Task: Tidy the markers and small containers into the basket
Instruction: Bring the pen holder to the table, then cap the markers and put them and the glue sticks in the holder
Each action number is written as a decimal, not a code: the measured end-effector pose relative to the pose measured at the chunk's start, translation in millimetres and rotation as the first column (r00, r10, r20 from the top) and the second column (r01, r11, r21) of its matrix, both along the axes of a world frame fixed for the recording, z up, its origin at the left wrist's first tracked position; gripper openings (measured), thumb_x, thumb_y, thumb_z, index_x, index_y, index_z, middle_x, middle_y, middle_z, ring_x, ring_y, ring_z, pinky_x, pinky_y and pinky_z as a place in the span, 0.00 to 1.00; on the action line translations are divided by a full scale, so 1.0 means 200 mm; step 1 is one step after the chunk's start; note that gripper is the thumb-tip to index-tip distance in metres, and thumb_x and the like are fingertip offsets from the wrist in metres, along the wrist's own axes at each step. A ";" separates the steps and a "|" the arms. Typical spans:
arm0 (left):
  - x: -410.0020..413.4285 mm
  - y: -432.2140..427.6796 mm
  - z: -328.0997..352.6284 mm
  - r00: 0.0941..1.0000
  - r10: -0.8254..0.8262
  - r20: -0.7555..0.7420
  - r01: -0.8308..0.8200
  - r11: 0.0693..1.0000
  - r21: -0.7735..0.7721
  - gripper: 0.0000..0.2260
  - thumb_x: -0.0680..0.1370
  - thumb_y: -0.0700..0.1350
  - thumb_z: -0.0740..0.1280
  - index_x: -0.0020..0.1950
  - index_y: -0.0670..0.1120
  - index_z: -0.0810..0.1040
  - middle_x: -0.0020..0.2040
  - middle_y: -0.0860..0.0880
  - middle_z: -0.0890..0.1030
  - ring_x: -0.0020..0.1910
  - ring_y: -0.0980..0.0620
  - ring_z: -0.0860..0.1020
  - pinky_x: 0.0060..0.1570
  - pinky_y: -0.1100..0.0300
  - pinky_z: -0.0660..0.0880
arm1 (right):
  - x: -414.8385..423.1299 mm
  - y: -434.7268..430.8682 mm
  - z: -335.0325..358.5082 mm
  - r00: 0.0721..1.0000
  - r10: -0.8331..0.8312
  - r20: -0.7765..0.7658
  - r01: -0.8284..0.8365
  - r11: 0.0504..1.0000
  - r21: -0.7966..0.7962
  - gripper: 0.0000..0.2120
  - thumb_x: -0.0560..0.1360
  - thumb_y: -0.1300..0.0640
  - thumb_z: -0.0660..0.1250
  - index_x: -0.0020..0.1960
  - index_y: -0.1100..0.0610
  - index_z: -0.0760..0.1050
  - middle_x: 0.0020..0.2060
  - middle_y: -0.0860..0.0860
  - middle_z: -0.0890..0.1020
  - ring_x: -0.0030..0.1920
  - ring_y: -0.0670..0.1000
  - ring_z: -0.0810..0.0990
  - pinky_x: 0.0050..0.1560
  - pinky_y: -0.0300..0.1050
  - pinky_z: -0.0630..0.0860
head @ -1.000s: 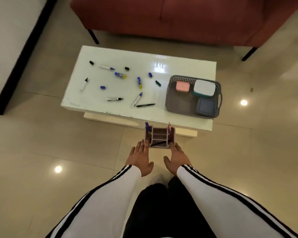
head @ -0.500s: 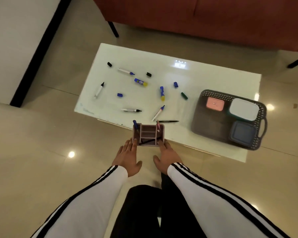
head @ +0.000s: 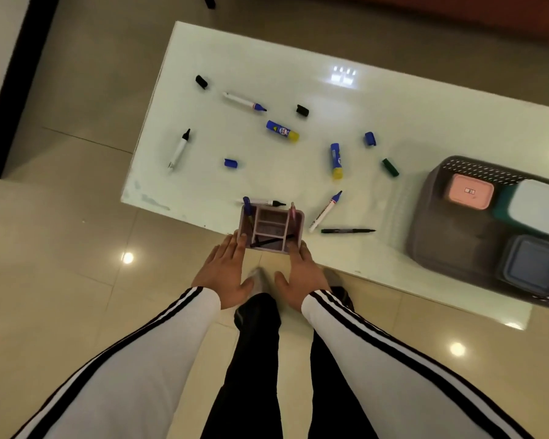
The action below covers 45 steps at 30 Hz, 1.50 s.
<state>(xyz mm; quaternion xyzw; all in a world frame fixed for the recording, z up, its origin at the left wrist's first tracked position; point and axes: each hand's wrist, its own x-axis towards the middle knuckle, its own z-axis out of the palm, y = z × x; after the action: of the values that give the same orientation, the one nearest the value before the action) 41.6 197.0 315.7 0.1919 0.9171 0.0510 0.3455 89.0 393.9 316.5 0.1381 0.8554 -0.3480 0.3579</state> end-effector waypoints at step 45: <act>-0.14 1.32 -0.34 0.971 -0.223 -0.088 0.217 0.974 -0.068 0.09 0.79 0.43 0.64 0.60 0.46 0.72 0.57 0.46 0.72 0.53 0.46 0.74 0.49 0.54 0.70 | -0.59 1.20 -0.17 0.977 0.144 -0.160 -0.057 0.890 0.452 0.23 0.75 0.69 0.55 0.70 0.58 0.66 0.63 0.58 0.71 0.61 0.60 0.72 0.55 0.57 0.77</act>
<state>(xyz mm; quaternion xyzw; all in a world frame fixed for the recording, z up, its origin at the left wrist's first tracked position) 14.4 461.9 247.0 0.2845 0.9067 -0.0234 0.3106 -29.1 634.5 281.7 0.1381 0.9483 -0.1356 0.2514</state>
